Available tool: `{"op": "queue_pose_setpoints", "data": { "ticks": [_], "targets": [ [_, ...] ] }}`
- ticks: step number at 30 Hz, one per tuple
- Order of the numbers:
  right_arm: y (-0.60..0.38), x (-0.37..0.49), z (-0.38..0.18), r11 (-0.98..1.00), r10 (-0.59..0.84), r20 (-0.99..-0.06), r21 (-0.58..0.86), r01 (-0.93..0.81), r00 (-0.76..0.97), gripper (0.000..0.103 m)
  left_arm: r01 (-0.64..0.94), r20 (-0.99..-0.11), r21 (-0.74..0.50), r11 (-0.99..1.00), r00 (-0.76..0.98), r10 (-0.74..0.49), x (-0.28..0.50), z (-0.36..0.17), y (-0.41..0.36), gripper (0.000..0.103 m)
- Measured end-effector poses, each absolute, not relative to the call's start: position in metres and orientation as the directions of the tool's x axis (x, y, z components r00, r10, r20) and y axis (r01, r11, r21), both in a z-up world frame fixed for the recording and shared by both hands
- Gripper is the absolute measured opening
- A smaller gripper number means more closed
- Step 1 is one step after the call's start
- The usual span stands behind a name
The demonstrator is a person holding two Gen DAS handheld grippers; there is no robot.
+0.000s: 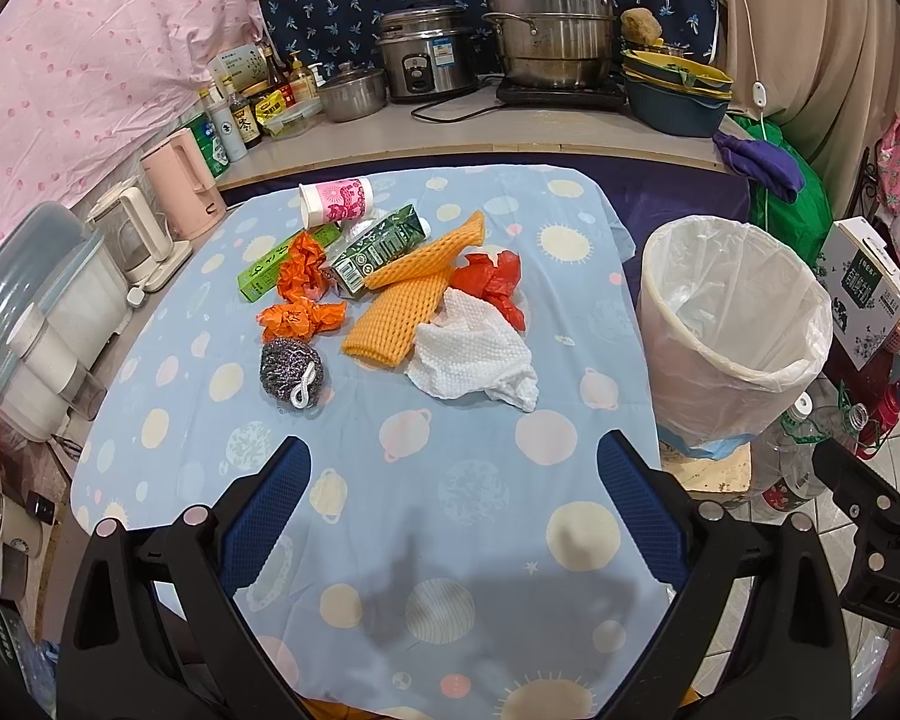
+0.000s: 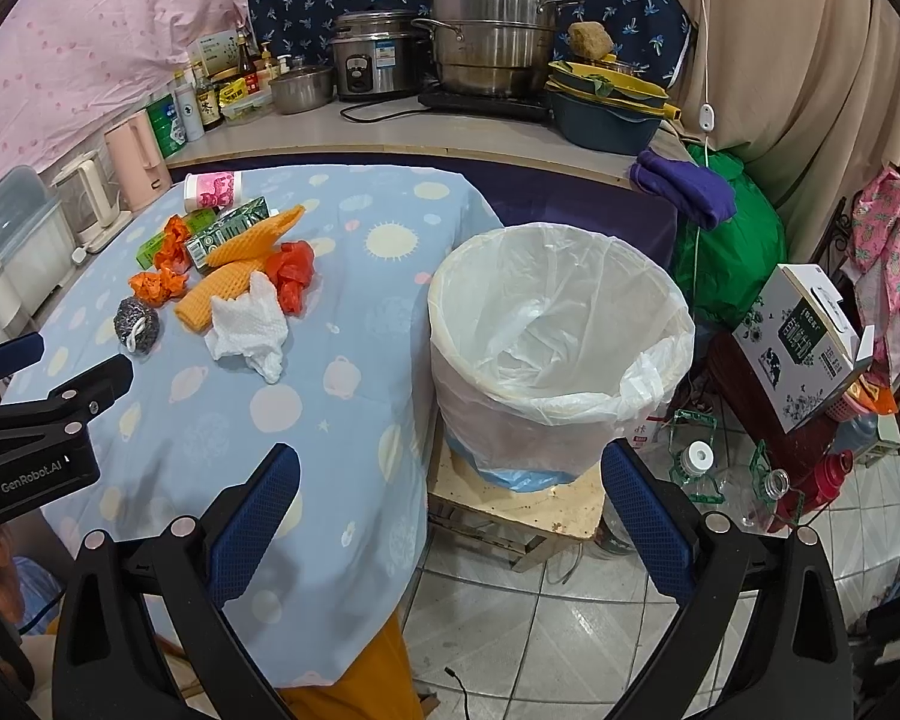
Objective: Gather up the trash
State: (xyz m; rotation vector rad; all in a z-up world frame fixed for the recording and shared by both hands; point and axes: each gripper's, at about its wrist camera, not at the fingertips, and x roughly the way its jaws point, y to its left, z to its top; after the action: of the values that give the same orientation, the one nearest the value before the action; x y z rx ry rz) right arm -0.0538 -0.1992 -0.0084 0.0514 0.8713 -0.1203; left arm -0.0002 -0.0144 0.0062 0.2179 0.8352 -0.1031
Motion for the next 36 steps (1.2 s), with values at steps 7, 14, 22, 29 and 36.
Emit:
{"op": "queue_pose_setpoints", "data": {
  "ticks": [7,14,22,29,36],
  "targets": [
    [-0.199,-0.053,-0.009,0.992,-0.082,-0.766,-0.003,0.124,0.638,0.096,0.174,-0.744,0.151,0.973,0.668,-0.004,0.0,0.005,-0.013,0.092],
    [-0.196,-0.053,-0.01,0.993,-0.085,-0.768,-0.012,0.118,0.634,0.096,0.174,-0.745,0.149,0.973,0.667,-0.005,-0.001,0.005,-0.014,0.092],
    [-0.193,-0.047,-0.011,0.992,-0.089,-0.773,-0.01,0.128,0.628,0.096,0.163,-0.758,0.121,0.979,0.652,-0.015,0.003,0.004,-0.007,0.092],
    [-0.185,-0.034,-0.012,0.99,-0.086,-0.776,0.004,0.141,0.624,0.096,0.114,-0.781,0.074,0.991,0.624,-0.013,0.02,-0.006,0.019,0.093],
    [-0.171,-0.012,-0.021,0.986,-0.081,-0.772,0.03,0.163,0.631,0.096,0.018,-0.786,0.046,0.999,0.618,0.025,0.048,-0.015,0.063,0.094]
  ]
}}
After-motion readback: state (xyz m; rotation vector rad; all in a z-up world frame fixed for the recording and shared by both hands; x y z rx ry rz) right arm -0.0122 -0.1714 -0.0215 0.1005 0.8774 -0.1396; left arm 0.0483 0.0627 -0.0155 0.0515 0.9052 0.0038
